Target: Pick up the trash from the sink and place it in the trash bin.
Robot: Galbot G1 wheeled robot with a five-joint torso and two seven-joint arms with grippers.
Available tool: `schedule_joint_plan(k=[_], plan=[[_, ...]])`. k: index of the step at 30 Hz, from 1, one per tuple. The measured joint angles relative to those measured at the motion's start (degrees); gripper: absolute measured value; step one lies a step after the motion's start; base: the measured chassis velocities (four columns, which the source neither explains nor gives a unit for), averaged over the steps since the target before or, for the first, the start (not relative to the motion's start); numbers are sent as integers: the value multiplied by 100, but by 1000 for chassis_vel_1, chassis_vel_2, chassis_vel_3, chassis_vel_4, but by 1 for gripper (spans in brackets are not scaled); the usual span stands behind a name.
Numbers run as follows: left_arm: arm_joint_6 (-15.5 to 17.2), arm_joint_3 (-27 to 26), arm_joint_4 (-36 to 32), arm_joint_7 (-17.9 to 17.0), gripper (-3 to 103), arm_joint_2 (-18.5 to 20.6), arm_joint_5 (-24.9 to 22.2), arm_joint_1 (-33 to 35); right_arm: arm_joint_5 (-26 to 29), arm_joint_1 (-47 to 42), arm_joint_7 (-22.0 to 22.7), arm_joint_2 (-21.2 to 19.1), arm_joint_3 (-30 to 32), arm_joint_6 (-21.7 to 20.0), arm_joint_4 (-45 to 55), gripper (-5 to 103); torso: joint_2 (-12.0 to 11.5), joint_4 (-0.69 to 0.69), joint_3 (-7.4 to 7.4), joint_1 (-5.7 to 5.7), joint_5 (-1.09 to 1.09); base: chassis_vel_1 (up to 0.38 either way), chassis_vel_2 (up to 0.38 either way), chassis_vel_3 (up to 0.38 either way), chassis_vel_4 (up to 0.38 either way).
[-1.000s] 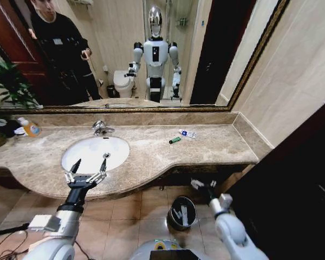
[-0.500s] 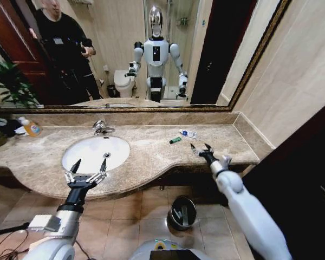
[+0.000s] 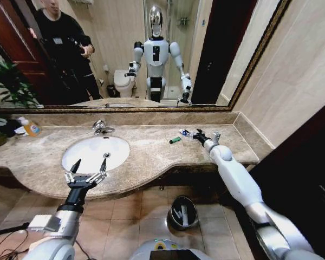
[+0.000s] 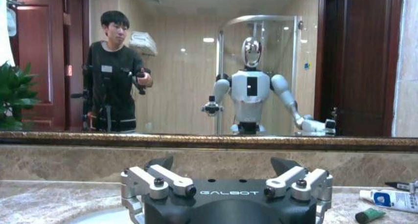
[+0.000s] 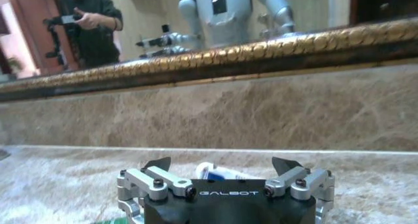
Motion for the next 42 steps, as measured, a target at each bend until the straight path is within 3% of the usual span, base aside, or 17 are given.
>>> schedule_joint_plan(k=[2, 31, 42], plan=[[0, 0, 0, 0, 100, 0, 0, 0, -57, 60, -181, 13, 5, 5, -167, 100, 0, 0, 0, 0, 0, 0, 0, 0, 0], [0, 0, 0, 0, 100, 0, 0, 0, -256, 715, -100, -7, -348, -60, -931, 100, 1, 0, -1, 0, -1, 0, 0, 0, 0], [0, 0, 0, 0, 100, 0, 0, 0, -137, 372, -337, -208, -461, -263, -395, 100, 1, -1, -1, -1, -1, 0, 0, 0, 0]])
